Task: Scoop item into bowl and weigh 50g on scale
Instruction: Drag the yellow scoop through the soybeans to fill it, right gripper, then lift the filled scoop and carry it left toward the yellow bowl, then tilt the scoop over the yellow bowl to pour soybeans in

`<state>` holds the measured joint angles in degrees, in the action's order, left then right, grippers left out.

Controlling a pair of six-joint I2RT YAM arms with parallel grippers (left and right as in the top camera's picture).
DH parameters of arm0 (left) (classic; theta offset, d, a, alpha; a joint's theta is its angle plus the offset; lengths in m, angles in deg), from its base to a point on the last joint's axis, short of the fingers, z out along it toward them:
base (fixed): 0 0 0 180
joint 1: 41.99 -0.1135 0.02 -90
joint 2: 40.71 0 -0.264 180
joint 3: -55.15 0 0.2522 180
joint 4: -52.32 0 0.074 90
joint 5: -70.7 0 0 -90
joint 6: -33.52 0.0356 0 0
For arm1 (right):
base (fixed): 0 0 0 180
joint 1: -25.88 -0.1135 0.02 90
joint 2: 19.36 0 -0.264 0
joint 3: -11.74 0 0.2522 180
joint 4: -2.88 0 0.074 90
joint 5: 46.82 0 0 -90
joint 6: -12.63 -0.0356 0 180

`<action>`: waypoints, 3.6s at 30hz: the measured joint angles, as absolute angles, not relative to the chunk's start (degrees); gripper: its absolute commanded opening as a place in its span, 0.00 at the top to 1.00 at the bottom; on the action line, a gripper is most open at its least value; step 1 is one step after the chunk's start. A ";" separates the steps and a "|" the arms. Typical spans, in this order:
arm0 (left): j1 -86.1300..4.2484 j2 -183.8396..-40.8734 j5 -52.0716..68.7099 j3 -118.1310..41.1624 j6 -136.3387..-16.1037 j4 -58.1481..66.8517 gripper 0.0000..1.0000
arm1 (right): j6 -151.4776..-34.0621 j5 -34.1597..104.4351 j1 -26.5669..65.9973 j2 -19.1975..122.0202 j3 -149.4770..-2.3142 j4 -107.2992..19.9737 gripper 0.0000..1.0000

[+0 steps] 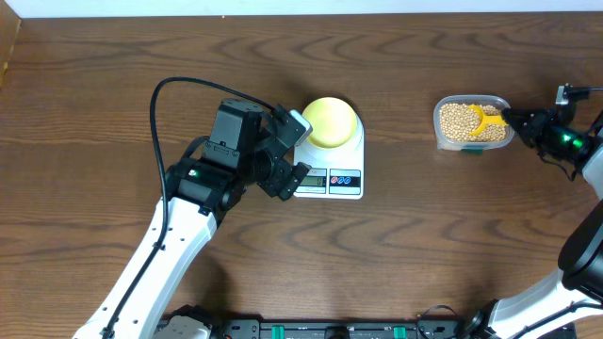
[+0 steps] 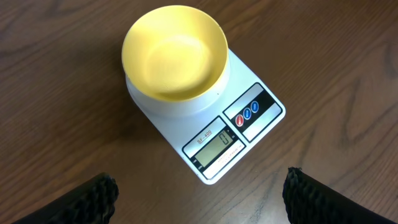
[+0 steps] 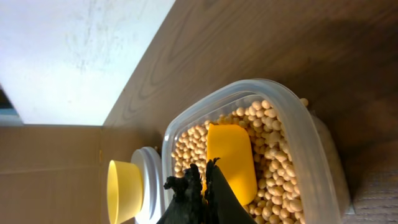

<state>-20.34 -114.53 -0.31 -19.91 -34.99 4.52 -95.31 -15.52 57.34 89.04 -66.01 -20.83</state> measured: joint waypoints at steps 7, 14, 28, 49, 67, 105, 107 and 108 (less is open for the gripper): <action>-20.34 -114.53 -0.34 -19.91 -34.99 4.49 0.13 | -96.97 -17.44 58.65 89.04 -66.01 -18.54 0.99; -20.34 -114.53 -0.34 -19.91 -34.99 4.52 0.13 | -99.72 -19.45 60.18 89.06 -66.01 -16.40 0.99; -20.34 -114.53 -0.34 -19.91 -34.99 4.52 0.13 | -101.67 -22.60 60.16 89.04 -66.01 -15.22 0.99; -20.34 -114.53 -0.31 -19.91 -34.99 4.52 0.13 | -107.11 -30.03 60.03 89.04 -66.01 -13.64 0.99; -20.34 -114.53 -0.31 -19.91 -34.99 4.49 0.13 | -118.80 -32.06 47.03 89.06 -65.94 3.36 0.99; -20.34 -114.53 -0.34 -19.91 -34.99 4.52 0.13 | -119.52 -23.84 23.81 89.06 -65.92 12.78 0.99; -20.34 -114.53 -0.34 -19.91 -34.99 4.52 0.13 | -116.59 -23.84 23.81 89.06 -65.92 12.78 0.99; -20.34 -114.53 -0.34 -19.91 -34.99 4.52 0.13 | -115.57 -23.84 23.81 89.06 -65.92 12.78 0.99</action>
